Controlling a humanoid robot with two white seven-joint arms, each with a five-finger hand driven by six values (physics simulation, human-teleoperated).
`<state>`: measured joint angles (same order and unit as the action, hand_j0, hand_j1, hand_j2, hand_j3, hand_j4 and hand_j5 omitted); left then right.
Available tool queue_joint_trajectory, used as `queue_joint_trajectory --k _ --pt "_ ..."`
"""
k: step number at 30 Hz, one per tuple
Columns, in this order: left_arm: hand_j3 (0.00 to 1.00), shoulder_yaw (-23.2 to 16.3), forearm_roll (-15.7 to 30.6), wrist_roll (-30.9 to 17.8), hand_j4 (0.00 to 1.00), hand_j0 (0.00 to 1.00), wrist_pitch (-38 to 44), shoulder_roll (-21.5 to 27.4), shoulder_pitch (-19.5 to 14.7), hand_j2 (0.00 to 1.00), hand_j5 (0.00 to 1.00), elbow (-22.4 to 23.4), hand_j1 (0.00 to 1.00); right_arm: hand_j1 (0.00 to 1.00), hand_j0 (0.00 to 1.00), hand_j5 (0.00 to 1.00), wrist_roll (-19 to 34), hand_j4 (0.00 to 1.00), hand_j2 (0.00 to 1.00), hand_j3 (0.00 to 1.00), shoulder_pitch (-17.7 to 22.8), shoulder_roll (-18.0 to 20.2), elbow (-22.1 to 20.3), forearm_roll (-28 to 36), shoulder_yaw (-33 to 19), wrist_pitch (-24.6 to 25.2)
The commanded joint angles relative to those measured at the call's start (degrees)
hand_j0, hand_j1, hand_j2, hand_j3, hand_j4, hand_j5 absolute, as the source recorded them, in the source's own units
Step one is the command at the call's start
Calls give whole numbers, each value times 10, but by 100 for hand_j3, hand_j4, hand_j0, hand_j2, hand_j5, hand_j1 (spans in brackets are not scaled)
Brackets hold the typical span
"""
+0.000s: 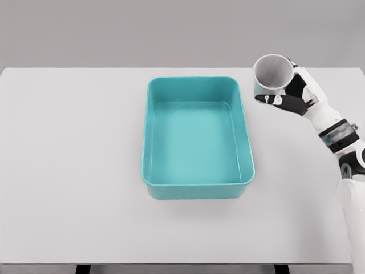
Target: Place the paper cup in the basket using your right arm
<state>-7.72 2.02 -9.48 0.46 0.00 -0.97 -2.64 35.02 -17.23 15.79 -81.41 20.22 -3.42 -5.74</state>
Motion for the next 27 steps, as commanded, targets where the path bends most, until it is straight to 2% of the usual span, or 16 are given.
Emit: queue_joint_trajectory --k 1,6,8,10,12,16,20,22,27 --pt "100 0 0 0 100 100 1 0 0 100 100 0 100 58 58 58 0 58 58 58 0 0 -24 1 2 0" --pt "100 0 0 0 100 100 0 0 0 100 100 0 100 58 58 58 0 58 58 58 2 0 -41 -2 3 -2" --pt "100 1 0 0 100 100 0 0 0 100 100 0 100 58 58 58 0 58 58 58 1 0 -60 -26 6 -2" --pt "100 0 0 0 100 100 0 0 0 100 100 0 100 58 58 58 0 58 58 58 -2 0 -73 -44 35 -1" --pt "100 0 0 0 100 100 0 0 -1 100 100 0 100 58 58 58 0 58 58 58 -3 0 -76 -54 37 -3" --pt "100 0 0 0 100 100 0 0 0 100 100 0 100 58 58 58 0 58 58 58 -1 0 -116 -92 51 -5" --pt "100 0 0 0 100 100 0 0 0 100 100 0 100 58 58 58 0 58 58 58 -1 0 -121 -114 71 -7" --pt "100 0 0 0 100 100 0 0 0 100 100 0 100 58 58 58 0 58 58 58 -3 0 -140 -129 81 -6" --pt "100 1 0 0 100 100 0 0 0 100 100 0 100 58 58 58 0 58 58 58 -5 0 -143 -170 112 -7"
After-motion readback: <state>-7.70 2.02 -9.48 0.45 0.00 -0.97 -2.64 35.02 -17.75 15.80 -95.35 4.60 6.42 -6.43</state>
